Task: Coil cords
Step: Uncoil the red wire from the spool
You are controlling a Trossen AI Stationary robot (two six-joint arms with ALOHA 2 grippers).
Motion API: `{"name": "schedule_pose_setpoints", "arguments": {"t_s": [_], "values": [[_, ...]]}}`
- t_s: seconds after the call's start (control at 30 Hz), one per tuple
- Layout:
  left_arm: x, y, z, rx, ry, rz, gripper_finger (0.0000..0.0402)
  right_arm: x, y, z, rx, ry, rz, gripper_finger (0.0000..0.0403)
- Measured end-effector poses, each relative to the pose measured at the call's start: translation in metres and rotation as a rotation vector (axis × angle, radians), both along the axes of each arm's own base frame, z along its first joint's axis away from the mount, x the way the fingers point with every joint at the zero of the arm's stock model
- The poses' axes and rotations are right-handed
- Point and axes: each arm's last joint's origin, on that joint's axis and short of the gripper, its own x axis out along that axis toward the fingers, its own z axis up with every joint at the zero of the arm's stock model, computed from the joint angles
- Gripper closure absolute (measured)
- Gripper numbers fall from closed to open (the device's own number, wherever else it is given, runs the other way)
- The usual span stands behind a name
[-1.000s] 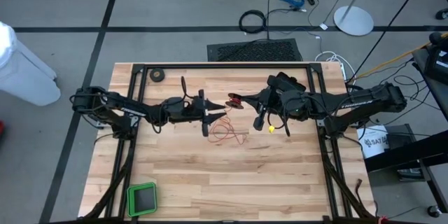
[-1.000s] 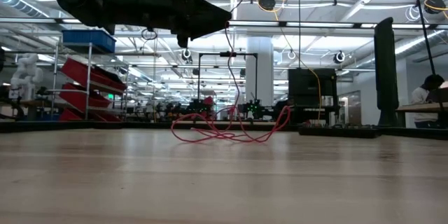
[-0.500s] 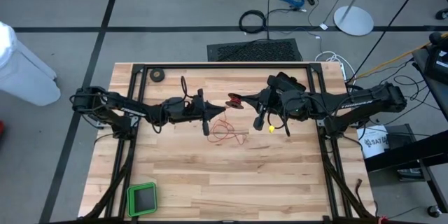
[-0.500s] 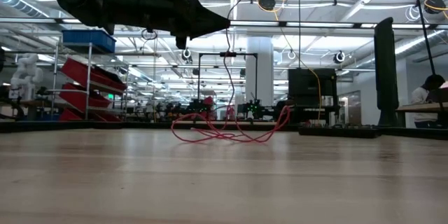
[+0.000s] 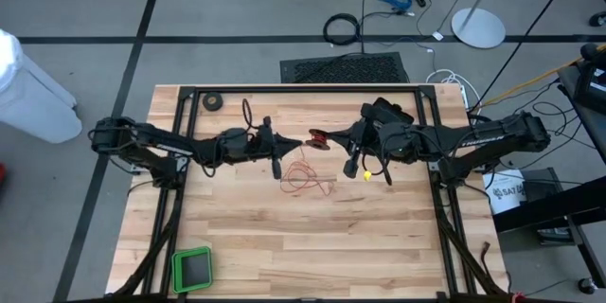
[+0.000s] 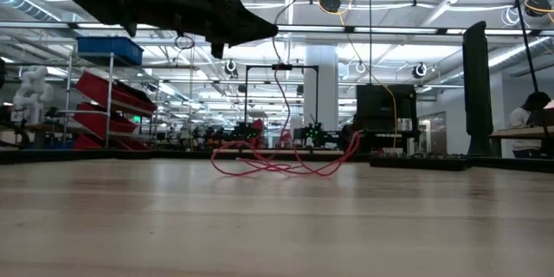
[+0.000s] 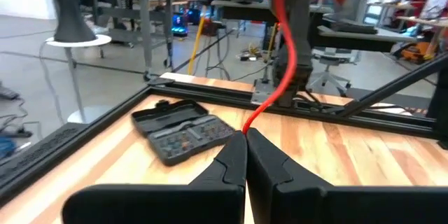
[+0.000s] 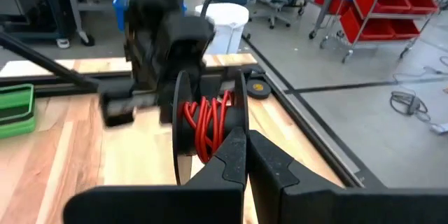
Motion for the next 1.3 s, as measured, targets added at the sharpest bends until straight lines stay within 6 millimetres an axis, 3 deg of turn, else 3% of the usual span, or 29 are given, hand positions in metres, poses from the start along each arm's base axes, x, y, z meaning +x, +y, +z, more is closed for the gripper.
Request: {"name": "schedule_pose_setpoints", "arguments": {"t_s": [0.3,0.5,1.0,1.3], "values": [[-0.036,-0.001,0.042,0.003,-0.033,0.016,0.0401,-0.001,0.000,-0.003,0.017,0.027,-0.009,0.0403],[-0.051,-0.010,0.060,-0.013,-0.092,-0.022,0.0401,0.001,0.000,-0.004,0.032,0.022,-0.014,0.0403],[-0.047,-0.038,0.069,-0.028,-0.229,-0.191,0.0401,0.007,-0.004,-0.009,-0.010,0.036,-0.100,0.0403],[-0.026,-0.050,0.054,-0.029,-0.269,-0.234,0.0401,0.034,-0.013,-0.027,-0.052,0.038,-0.124,0.0403]]}}
